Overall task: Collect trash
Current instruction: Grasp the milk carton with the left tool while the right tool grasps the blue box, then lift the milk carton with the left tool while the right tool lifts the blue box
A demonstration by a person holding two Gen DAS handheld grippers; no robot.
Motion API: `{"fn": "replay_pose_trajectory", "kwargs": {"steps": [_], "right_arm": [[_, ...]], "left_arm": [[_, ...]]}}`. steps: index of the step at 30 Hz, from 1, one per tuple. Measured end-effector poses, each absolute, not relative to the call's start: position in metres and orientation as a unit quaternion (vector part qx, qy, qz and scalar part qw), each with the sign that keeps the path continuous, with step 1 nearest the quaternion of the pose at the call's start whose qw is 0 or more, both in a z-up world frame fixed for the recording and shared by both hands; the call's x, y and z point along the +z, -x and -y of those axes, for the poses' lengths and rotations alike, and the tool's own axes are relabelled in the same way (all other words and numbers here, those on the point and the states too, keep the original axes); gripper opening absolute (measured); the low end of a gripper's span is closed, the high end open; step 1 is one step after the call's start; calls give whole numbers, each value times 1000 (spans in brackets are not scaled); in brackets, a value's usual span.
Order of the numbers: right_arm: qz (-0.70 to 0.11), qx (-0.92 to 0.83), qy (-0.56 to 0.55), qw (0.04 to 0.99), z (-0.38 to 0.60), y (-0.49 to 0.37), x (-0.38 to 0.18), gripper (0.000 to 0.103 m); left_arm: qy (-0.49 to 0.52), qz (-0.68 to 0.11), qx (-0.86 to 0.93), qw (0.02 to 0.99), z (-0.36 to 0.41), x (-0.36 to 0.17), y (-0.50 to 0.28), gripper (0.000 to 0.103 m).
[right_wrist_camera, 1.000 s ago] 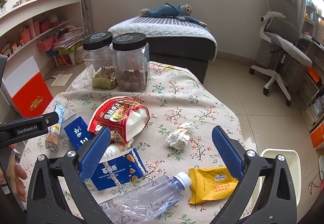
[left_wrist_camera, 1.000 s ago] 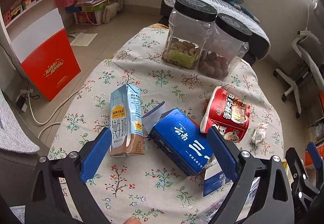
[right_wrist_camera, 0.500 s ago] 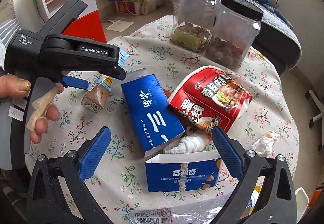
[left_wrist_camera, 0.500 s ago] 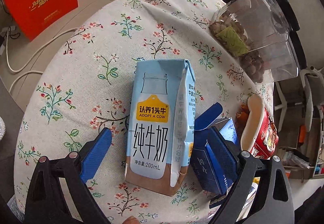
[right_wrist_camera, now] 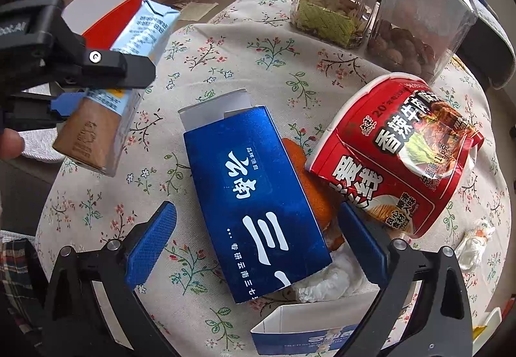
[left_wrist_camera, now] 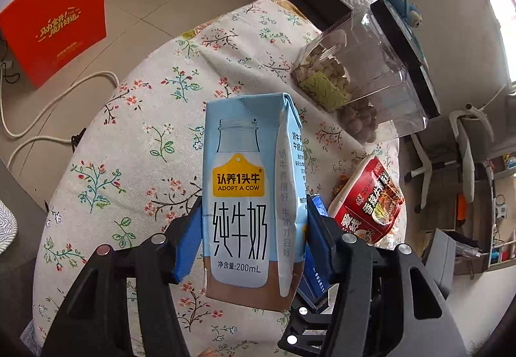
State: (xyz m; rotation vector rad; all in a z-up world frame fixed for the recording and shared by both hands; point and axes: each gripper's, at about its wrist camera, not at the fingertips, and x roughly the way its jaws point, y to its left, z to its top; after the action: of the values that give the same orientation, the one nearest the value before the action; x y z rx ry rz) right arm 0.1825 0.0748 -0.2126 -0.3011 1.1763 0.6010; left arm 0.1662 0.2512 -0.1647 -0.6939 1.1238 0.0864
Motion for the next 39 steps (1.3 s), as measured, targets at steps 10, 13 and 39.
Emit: {"fn": "replay_pose_trajectory", "kwargs": {"steps": [10,13,39], "right_arm": [[-542,257,84,796,-67,-187,-205,62],[-516,256,74,814,-60,-179,-186,62],[-330,232,-73,912,33,-141,-75,63]], "left_arm": [[309,-494,46,811,-258,-138,-159,57],[311,-482,50,817,-259,-131,-155,57],[221,-334,34,916,-174,-42,-111,58]]}}
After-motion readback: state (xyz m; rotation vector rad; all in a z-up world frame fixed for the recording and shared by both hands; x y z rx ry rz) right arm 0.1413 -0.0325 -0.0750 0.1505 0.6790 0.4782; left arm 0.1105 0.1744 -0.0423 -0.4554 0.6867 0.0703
